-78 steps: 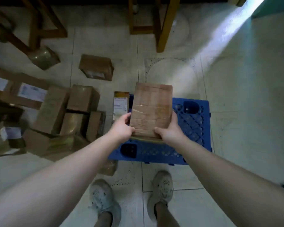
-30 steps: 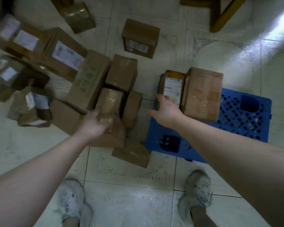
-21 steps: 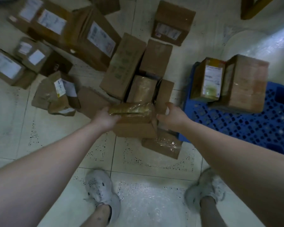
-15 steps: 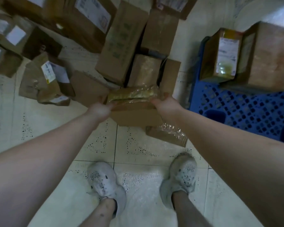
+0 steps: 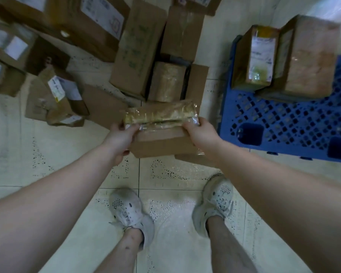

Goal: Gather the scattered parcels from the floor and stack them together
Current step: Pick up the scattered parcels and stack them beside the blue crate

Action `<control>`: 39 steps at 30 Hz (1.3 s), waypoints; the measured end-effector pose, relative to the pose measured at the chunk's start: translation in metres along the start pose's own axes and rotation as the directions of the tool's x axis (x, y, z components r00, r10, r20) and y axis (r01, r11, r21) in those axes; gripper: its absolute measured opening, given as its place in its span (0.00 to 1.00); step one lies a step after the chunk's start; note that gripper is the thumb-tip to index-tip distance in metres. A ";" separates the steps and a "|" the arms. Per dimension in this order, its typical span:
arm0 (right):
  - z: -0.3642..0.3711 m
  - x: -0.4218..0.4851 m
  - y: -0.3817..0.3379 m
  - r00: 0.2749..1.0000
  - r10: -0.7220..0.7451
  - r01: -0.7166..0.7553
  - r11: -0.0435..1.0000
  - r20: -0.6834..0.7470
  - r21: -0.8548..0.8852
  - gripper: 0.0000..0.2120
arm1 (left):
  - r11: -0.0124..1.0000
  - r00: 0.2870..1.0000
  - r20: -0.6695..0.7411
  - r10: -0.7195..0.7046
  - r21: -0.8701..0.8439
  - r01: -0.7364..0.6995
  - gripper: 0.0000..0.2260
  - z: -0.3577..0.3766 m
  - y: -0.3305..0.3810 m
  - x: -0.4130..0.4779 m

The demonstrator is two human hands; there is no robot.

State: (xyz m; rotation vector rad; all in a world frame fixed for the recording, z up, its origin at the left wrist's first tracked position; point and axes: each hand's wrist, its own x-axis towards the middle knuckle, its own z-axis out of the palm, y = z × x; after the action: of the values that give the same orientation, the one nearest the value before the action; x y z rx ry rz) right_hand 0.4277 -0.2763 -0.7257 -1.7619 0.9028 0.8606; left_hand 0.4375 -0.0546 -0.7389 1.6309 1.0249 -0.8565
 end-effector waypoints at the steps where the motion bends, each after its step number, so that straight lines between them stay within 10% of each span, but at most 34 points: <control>1: -0.006 -0.011 -0.003 1.000 0.001 -0.001 1.000 -0.013 0.003 0.25 | 1.000 1.000 -0.006 0.012 -0.018 -0.012 0.25 -0.001 0.006 -0.012; 24: -0.171 -0.109 0.082 0.960 -0.115 0.146 0.983 -0.254 0.110 0.44 | 0.910 0.938 0.190 0.290 0.250 -0.332 0.24 0.131 0.062 -0.166; 39: -0.324 -0.119 0.148 0.963 -0.030 0.056 0.994 -0.267 0.091 0.29 | 0.820 0.931 0.319 0.176 0.475 -0.318 0.24 0.263 0.087 -0.235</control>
State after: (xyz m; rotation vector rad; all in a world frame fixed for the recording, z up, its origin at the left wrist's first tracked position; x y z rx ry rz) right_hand 0.2940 -0.5984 -0.5862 -1.8314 1.0575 0.5492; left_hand 0.4101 -0.3731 -0.5661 1.9786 0.3846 -1.2000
